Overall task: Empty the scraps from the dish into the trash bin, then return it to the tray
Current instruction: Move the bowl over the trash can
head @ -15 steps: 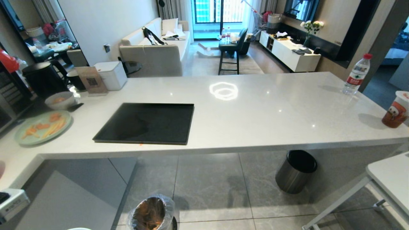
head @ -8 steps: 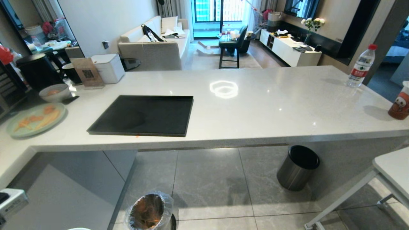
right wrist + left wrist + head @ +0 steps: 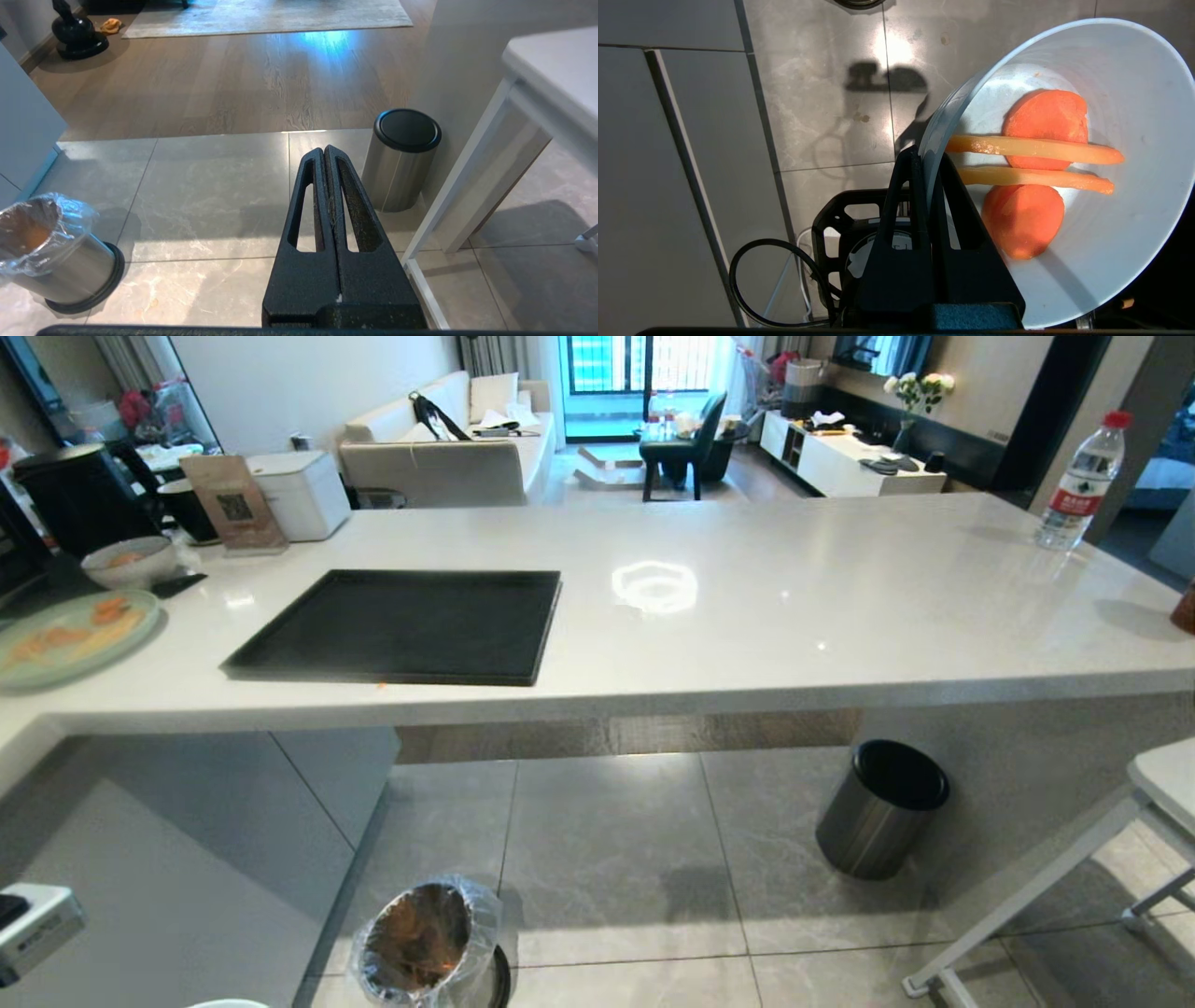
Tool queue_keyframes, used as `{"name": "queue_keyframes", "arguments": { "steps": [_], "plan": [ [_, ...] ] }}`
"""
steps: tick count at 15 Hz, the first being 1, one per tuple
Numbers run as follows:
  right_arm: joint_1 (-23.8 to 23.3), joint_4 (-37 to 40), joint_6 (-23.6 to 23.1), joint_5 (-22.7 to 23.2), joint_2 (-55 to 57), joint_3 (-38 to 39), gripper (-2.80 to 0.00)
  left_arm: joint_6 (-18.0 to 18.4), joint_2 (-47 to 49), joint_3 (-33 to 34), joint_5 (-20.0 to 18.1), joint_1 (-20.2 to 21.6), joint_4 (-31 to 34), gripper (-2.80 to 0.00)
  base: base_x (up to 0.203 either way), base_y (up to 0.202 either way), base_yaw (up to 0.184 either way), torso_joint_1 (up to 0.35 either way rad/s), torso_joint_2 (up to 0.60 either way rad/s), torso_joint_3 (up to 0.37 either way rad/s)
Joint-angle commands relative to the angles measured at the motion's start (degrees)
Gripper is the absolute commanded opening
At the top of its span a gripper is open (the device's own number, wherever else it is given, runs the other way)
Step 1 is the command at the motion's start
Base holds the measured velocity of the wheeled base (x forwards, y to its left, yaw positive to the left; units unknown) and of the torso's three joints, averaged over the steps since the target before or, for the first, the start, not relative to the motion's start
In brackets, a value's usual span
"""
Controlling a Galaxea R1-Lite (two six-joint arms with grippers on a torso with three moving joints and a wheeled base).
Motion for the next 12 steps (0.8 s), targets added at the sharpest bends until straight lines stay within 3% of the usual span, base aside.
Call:
{"name": "queue_keyframes", "arguments": {
  "steps": [1, 12],
  "plan": [
    [0.01, -0.01, 0.00, 0.02, 0.06, 0.02, -2.80, -0.02, 0.35, -0.11, -0.03, -0.02, 0.23, -2.80, 0.000, 0.000, 0.000, -0.134, 0.51, 0.364],
    [0.01, -0.01, 0.00, 0.02, 0.06, 0.02, -2.80, -0.11, 0.35, 0.24, 0.06, 0.16, 0.23, -2.80, 0.000, 0.000, 0.000, -0.079, 0.48, 0.387]
  ]
}}
